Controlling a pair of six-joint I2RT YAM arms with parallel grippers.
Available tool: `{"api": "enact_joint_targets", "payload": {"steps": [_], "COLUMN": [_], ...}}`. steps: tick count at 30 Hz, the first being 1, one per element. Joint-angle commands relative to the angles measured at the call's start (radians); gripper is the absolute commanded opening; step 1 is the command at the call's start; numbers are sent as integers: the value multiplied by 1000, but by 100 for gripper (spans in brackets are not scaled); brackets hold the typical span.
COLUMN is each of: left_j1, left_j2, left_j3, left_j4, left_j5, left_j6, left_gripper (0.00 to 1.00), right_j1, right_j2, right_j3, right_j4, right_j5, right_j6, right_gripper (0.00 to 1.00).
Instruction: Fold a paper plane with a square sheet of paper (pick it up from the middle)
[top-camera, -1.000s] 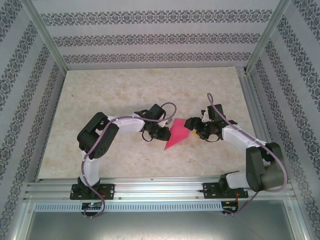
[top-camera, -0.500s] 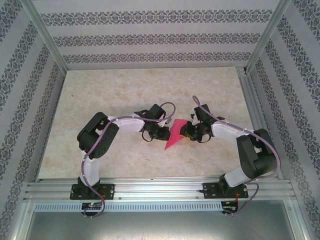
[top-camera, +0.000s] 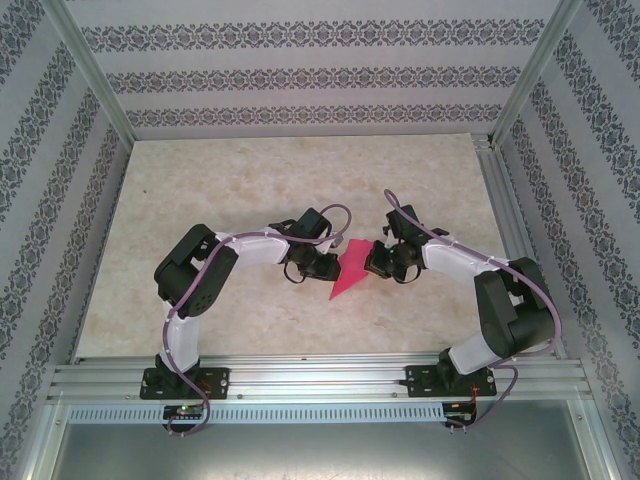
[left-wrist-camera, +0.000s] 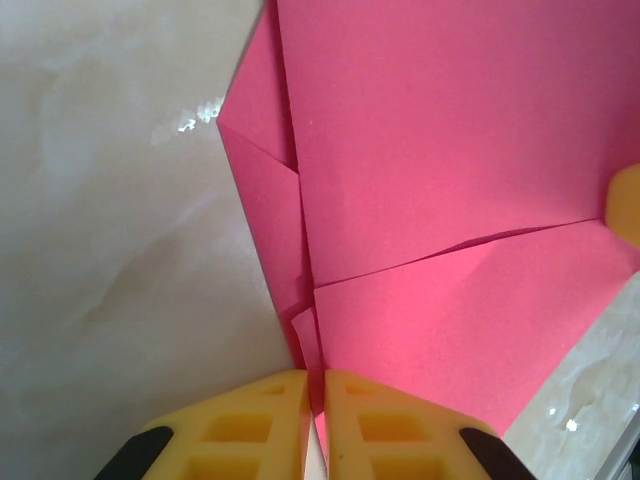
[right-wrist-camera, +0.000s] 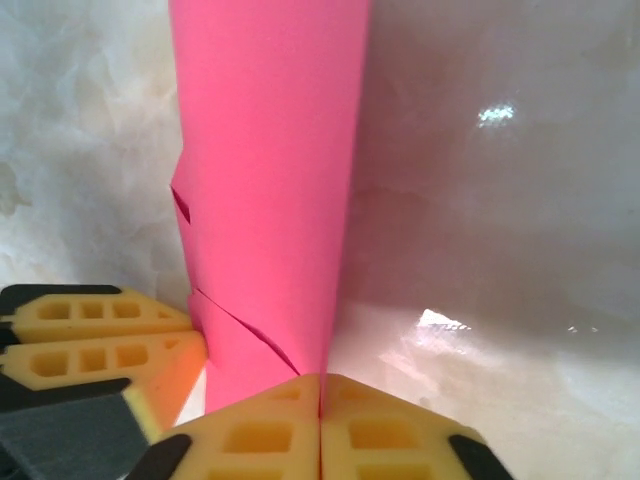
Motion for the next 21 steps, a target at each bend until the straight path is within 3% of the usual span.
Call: {"api": "enact_joint_targets", "payload": {"steps": [1, 4, 6, 8, 12, 21], "left_j1": [-11, -11, -11, -11, -25, -172], "left_j2": [-3, -51, -91, -136, -226, -177], "left_j3": [-22, -24, -32, -50, -95, -3], "left_j4": [27, 20, 17, 26, 22, -102], "left_j5": [-36, -74, -108, -119, -188, -354], "left_j6": [-11, -11, -5, 13, 64, 204], "left_gripper": [18, 29, 42, 42, 56, 63], "right_j1": [15, 15, 16, 18, 24, 27], "right_j2": [-1, 5, 13, 24, 39, 57], "right_j3": [35, 39, 45, 56, 71, 82], "right_j4": [6, 14, 14, 3, 7, 6], "right_j5": [9, 9, 0, 4, -3, -12], "right_j6": [6, 16, 15, 12, 15, 18], "right_gripper": [1, 0, 0, 0, 0, 0]}}
